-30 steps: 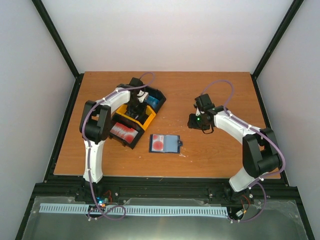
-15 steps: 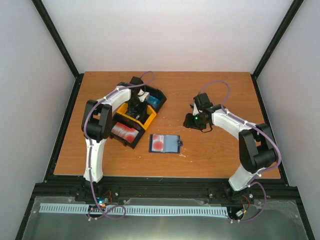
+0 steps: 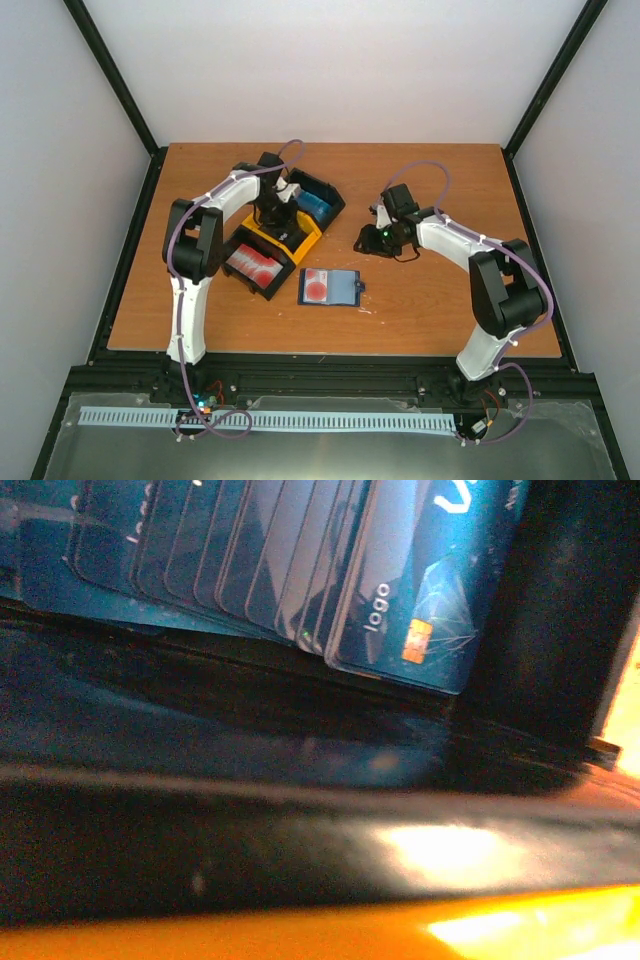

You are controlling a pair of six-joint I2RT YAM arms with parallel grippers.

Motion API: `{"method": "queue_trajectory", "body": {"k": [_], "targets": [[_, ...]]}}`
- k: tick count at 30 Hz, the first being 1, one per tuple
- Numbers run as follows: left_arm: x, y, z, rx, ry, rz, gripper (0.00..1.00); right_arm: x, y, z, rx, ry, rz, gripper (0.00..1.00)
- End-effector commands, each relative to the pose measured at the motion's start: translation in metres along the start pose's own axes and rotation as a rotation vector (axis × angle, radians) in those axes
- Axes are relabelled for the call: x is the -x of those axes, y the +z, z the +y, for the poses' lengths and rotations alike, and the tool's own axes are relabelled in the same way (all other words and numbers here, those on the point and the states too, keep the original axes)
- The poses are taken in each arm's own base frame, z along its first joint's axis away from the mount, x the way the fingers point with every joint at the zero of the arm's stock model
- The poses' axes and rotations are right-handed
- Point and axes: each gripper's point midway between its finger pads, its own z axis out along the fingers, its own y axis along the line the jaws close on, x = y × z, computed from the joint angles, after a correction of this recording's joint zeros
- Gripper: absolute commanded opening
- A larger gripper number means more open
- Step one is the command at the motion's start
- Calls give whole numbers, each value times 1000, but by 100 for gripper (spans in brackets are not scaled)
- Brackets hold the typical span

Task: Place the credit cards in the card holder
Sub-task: Pick up the credit card from the storage box.

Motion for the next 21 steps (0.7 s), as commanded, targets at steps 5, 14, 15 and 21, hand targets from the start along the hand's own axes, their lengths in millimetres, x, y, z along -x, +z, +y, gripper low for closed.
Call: {"method": "queue_trajectory", "body": {"k": [5, 14, 15, 21], "targets": [[-3, -27, -31, -121, -2, -22, 13, 5, 2, 13, 34, -44, -3, 45], [-18, -28, -49, -234, -12, 3, 12, 4, 6, 14, 40, -52, 10, 45], [-21, -27, -49, -241, -18, 11, 12, 4, 6, 14, 40, -52, 11, 45], [-30, -29, -51, -251, -31, 19, 17, 3, 8, 12, 33, -49, 17, 45]]}}
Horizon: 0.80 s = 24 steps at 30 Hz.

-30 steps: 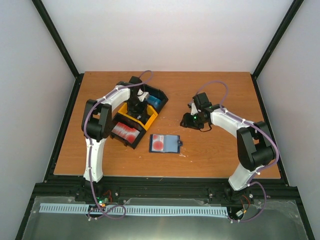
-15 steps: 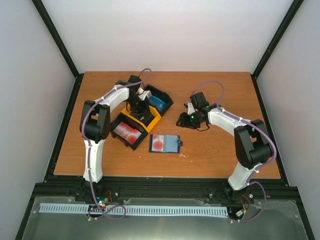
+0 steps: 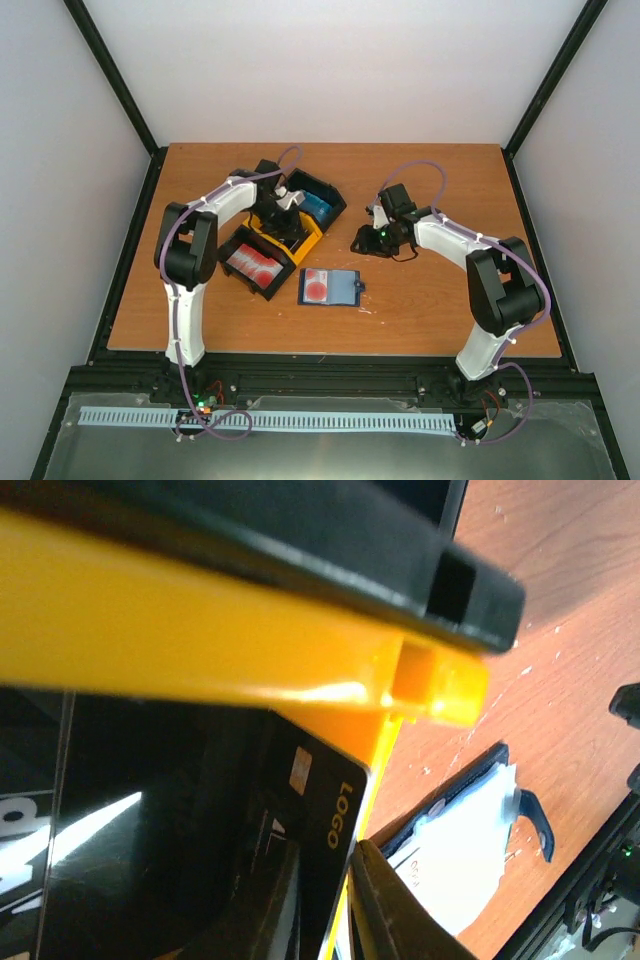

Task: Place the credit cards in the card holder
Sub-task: Pick up the credit card from the storage box.

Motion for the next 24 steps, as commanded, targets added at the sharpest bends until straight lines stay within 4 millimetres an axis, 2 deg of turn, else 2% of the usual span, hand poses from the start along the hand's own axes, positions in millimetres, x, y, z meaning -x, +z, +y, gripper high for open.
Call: {"method": "queue_trajectory", "body": {"k": [1, 6, 10, 15, 24], "targets": [[-2, -13, -14, -29, 10, -24, 18, 5, 2, 5, 8, -23, -5, 45], [2, -13, -8, 13, 29, -42, 20, 5, 3, 4, 6, -19, -1, 45], [8, -20, -5, 75, 69, -73, 12, 6, 4, 3, 3, -16, -2, 45], [17, -38, -7, 143, 123, -129, 1, 6, 4, 3, -3, -12, -4, 45], [27, -71, -9, 249, 181, -215, 1, 14, -4, 9, 9, -11, -31, 45]]}}
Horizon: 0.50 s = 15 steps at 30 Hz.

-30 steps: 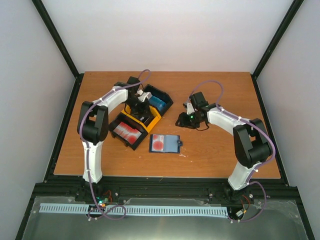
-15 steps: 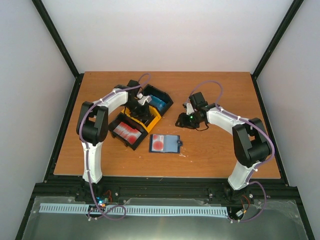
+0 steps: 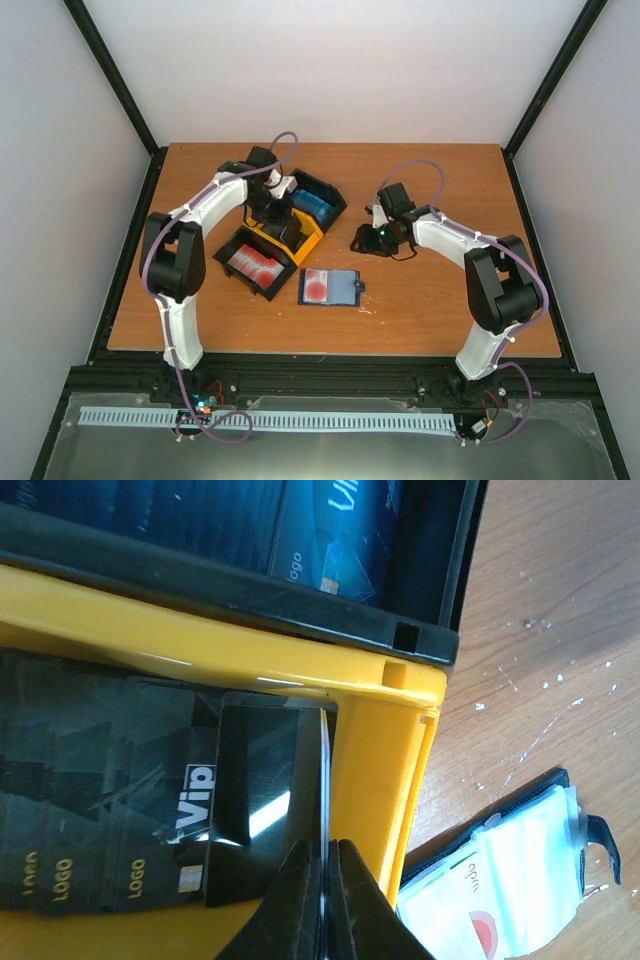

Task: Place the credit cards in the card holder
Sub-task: Pick up the credit card from the storage box.

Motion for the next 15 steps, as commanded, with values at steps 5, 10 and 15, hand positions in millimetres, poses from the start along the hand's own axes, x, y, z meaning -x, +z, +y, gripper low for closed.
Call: {"method": "queue_trajectory", "body": {"k": [5, 10, 15], "targets": [[26, -45, -12, 49, 72, -153, 1, 21, -12, 30, 104, -35, -57, 50], [33, -71, -32, -25, 71, -241, 1, 39, -27, 72, 302, -48, -101, 62], [38, -106, -68, -224, 50, -330, 1, 64, -61, 119, 502, -67, -167, 77]]}}
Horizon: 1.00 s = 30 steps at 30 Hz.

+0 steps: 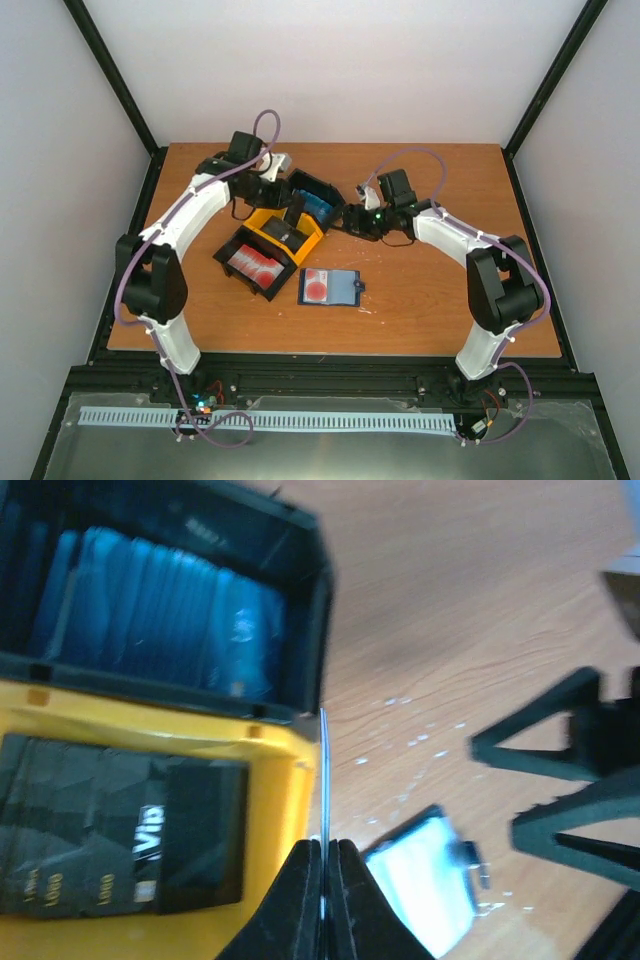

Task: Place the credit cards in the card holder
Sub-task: Pick up the credit card from the storage box, then insert the credit card into the card holder.

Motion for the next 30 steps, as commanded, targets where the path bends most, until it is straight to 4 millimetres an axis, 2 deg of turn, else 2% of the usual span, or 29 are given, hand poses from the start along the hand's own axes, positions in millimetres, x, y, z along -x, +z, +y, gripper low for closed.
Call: {"method": "queue_trajectory", "body": {"k": [1, 5, 10, 18, 21, 23, 25, 26, 28, 30], "targets": [[22, -37, -47, -228, -27, -126, 1, 39, -29, 81, 281, -72, -102, 78], [28, -62, -82, -432, -81, -167, 1, 49, -41, 116, 445, -52, -101, 79], [29, -89, -105, -580, -115, -223, 1, 51, -54, 144, 565, -53, -87, 74], [26, -108, -115, -635, -128, -263, 1, 43, -67, 162, 642, -45, -72, 28], [22, -114, -116, -644, -134, -273, 3, 44, -78, 172, 682, -64, -88, 5], [18, -117, -116, -647, -138, -280, 10, 44, -86, 178, 705, -79, -95, 3], [14, -123, -115, -662, -137, -292, 31, 43, -96, 184, 735, -99, -103, 3], [12, -127, -113, -668, -137, -303, 36, 42, -101, 187, 753, -108, -105, 3], [8, -134, -113, -673, -133, -320, 44, 41, -113, 193, 795, -135, -111, 3], [3, -138, -114, -678, -126, -323, 47, 38, -123, 198, 834, -153, -109, 3]]}}
